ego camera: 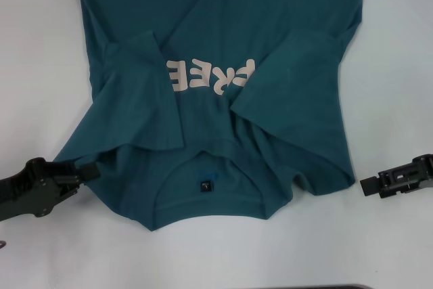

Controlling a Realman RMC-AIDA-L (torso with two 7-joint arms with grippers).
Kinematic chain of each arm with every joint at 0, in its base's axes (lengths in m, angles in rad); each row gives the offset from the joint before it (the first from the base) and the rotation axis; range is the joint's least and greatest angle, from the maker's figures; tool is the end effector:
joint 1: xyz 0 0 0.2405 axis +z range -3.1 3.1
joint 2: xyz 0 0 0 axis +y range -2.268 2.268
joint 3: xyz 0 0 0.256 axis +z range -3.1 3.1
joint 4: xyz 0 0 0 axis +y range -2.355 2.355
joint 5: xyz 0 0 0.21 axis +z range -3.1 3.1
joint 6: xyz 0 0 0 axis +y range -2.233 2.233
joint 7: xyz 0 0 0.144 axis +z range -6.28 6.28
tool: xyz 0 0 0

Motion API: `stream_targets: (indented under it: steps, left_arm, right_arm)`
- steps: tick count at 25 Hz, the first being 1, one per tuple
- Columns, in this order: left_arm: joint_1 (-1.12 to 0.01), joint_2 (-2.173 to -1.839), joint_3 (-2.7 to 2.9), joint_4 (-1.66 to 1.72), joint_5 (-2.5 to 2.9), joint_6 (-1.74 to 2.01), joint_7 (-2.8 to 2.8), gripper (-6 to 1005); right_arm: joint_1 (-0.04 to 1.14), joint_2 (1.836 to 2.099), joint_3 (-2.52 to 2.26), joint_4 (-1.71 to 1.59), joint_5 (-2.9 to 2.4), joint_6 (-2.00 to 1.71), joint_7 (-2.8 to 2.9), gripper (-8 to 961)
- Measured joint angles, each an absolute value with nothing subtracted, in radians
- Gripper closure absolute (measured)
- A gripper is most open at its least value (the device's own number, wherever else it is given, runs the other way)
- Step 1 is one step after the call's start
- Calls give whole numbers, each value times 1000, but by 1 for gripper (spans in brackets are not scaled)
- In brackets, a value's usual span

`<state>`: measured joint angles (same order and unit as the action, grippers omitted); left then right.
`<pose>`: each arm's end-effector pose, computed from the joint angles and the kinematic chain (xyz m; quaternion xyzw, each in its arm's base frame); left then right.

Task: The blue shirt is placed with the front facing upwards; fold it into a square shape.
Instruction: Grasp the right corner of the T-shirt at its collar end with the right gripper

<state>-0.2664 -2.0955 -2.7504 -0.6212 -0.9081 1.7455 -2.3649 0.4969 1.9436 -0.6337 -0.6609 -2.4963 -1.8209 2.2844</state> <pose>-0.3466 0.2162 0.0039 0.5935 0.7525 0.2849 0.0153 0.3297 0.2685 0.0402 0.7644 -0.6431 -0.0246 0.0382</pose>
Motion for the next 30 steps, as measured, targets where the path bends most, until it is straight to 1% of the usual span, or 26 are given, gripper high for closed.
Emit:
stream_targets:
  steps: [5, 16, 26, 30]
  left_arm:
    - [-267, -2095, -2750, -620, -908, 1743, -2365, 992]
    - [-264, -2095, -2750, -618, -908, 1736, -2365, 991]
    - [-262, -2097, -2750, -618, -907, 1733, -2365, 991]
    - [-262, -2097, -2750, -618, -907, 1733, -2365, 992]
  right_arm:
    - [503, 1953, -633, -661, -2511, -1800, 2307, 146]
    - [514, 1957, -634, -646, -2513, -1761, 2364, 146]
    - [528, 1974, -634, -644, -2514, -1752, 2390, 146]
    - [530, 1976, -635, -644, -2520, -1741, 2402, 146]
